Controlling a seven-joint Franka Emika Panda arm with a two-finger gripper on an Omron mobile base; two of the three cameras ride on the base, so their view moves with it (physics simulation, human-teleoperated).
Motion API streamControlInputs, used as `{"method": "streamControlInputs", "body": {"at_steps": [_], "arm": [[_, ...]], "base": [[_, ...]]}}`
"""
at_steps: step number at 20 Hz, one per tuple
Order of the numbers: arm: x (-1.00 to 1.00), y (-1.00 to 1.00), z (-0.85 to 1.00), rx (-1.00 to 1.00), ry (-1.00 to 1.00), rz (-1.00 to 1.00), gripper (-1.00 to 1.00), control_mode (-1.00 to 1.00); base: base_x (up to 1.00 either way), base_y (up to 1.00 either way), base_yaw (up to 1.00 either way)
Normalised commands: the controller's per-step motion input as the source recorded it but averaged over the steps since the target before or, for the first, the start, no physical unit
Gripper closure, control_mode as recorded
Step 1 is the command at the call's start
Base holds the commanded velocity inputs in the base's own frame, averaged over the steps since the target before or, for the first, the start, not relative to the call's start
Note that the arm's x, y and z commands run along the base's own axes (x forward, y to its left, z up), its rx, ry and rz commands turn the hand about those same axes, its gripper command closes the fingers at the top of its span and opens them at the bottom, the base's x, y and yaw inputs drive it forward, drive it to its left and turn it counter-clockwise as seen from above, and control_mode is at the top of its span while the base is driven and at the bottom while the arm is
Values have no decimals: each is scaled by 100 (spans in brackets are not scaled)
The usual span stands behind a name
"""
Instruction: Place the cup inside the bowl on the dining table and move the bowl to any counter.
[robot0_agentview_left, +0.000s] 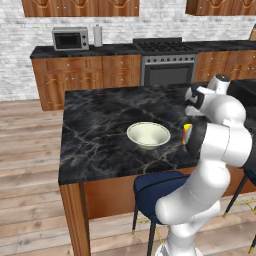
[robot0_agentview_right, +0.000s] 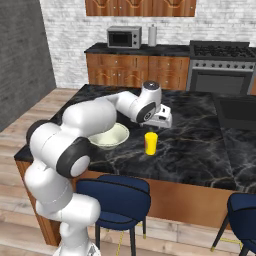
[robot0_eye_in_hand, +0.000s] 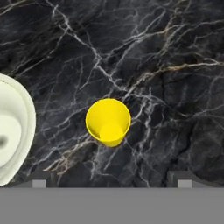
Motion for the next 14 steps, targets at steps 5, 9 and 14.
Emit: {"method": "streamControlInputs", "body": {"at_steps": [5,9,14], "arm": [[18,0,-21,0,0,0,-100,-100],[30,-2,-21,0,0,0,-100,-100],[11,-5,-14,0,0,0,-100,-100]], "base": [[0,0,0],[0,0,0],[0,0,0]]}}
